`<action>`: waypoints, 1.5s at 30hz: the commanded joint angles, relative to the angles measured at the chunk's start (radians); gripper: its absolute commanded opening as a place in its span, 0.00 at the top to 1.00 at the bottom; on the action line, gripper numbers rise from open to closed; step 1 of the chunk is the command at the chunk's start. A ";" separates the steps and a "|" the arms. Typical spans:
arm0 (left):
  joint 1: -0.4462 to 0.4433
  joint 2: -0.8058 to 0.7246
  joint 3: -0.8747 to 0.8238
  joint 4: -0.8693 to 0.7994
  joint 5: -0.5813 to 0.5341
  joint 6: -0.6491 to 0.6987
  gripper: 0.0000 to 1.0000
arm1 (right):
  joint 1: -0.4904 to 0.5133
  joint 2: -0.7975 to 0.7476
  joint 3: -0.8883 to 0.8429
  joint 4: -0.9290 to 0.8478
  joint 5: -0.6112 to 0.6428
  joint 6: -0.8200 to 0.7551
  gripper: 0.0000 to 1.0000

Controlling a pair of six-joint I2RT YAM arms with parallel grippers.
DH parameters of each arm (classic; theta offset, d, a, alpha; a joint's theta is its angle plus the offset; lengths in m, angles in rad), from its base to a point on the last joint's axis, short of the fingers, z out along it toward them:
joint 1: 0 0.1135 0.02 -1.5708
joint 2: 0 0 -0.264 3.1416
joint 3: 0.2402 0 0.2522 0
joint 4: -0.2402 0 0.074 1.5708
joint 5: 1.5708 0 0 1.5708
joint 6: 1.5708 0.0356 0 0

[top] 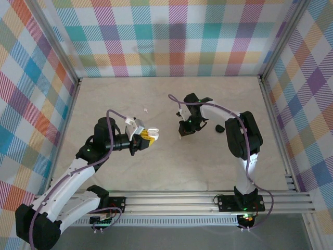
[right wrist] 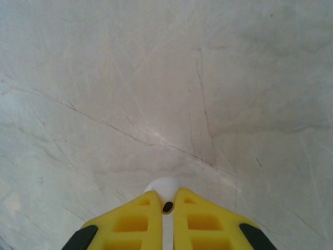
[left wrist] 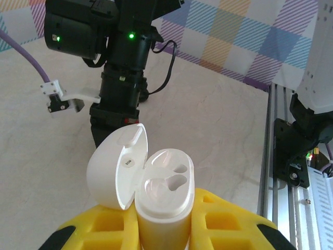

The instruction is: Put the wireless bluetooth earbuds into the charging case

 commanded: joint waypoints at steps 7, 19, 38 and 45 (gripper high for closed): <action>-0.003 0.009 -0.023 -0.009 -0.021 -0.006 1.00 | -0.014 0.033 0.035 -0.066 0.055 -0.080 0.86; -0.004 0.011 -0.017 -0.012 -0.020 0.015 1.00 | -0.013 0.017 0.004 -0.031 0.132 -0.074 0.63; -0.005 0.013 -0.017 -0.024 0.005 0.045 1.00 | 0.027 -0.105 -0.046 -0.006 0.146 0.518 0.65; -0.006 0.003 -0.015 -0.033 0.018 0.047 1.00 | 0.039 -0.045 -0.002 -0.029 0.202 0.600 0.71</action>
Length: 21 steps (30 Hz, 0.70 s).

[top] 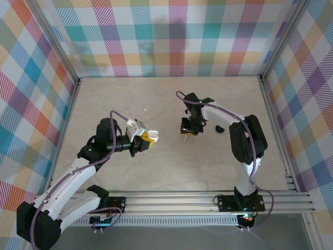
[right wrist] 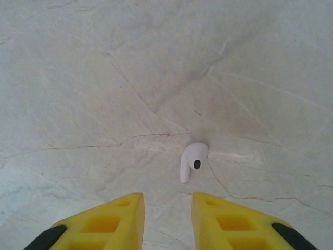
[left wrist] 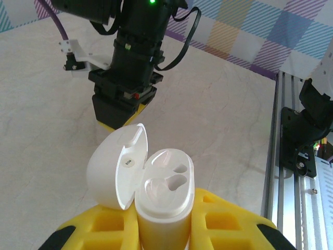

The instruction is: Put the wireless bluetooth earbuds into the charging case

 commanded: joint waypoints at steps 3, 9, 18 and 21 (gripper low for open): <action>-0.006 -0.013 -0.004 -0.005 0.035 0.021 1.00 | 0.003 0.059 0.054 -0.043 0.035 0.059 0.71; -0.006 -0.009 -0.002 0.001 0.044 0.019 1.00 | 0.004 0.077 0.063 -0.076 0.071 0.033 0.71; -0.006 -0.012 -0.005 -0.002 0.044 0.018 1.00 | 0.003 0.130 0.099 -0.083 0.060 -0.002 0.80; -0.006 -0.012 -0.006 -0.005 0.045 0.018 1.00 | 0.003 0.139 0.101 -0.082 0.055 -0.007 0.80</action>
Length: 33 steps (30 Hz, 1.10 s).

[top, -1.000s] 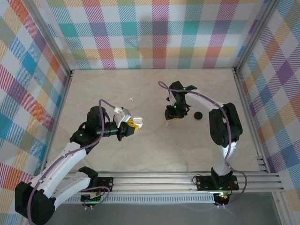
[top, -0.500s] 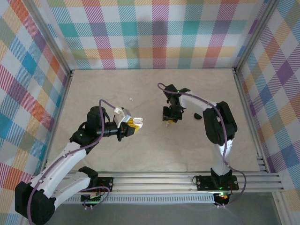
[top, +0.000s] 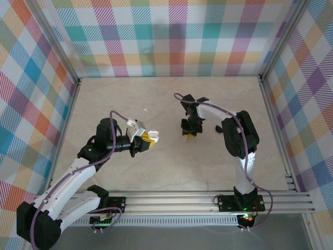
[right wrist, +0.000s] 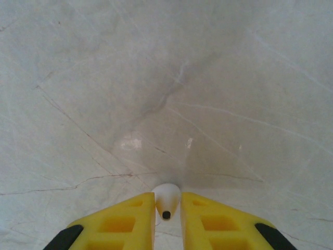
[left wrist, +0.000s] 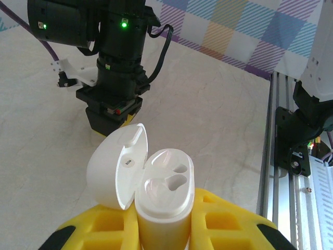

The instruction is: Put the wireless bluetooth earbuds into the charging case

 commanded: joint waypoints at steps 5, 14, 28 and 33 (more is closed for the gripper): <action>-0.005 -0.019 -0.007 -0.008 0.023 0.018 1.00 | 0.001 0.023 0.012 -0.024 -0.016 -0.024 0.80; -0.006 -0.019 -0.007 -0.015 0.020 0.021 1.00 | 0.001 0.017 0.005 -0.008 -0.036 -0.048 0.88; -0.006 -0.022 -0.033 0.057 0.017 -0.016 1.00 | 0.001 -0.245 -0.143 0.227 -0.102 -0.151 1.00; -0.006 -0.015 -0.040 0.124 0.015 -0.073 1.00 | 0.001 -0.371 -0.201 0.329 -0.134 -0.196 1.00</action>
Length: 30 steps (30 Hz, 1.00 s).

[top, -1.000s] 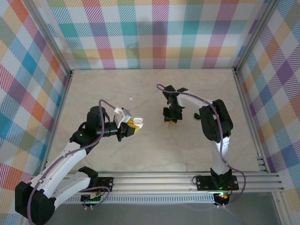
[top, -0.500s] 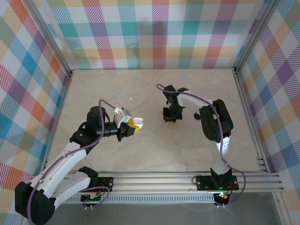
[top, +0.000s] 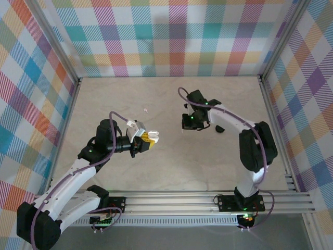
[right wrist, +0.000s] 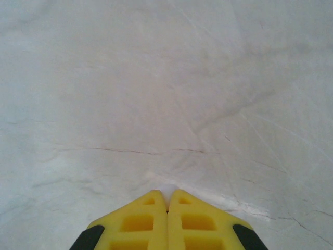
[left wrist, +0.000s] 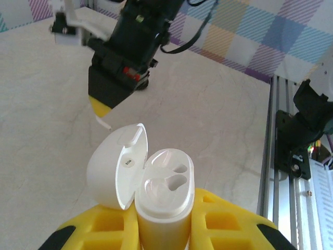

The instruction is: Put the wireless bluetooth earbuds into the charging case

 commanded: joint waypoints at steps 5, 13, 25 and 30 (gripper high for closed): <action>-0.006 -0.002 -0.016 0.147 0.010 -0.109 1.00 | 0.001 -0.181 -0.067 0.184 -0.100 -0.090 1.00; -0.006 0.020 -0.006 0.264 0.015 -0.205 1.00 | 0.022 -0.368 -0.124 0.325 -0.179 -0.127 1.00; -0.007 0.038 0.027 0.380 0.046 -0.283 1.00 | 0.122 -0.547 -0.149 0.504 -0.246 -0.204 1.00; -0.009 0.028 0.014 0.443 0.074 -0.287 1.00 | 0.172 -0.560 -0.142 0.561 -0.280 -0.233 1.00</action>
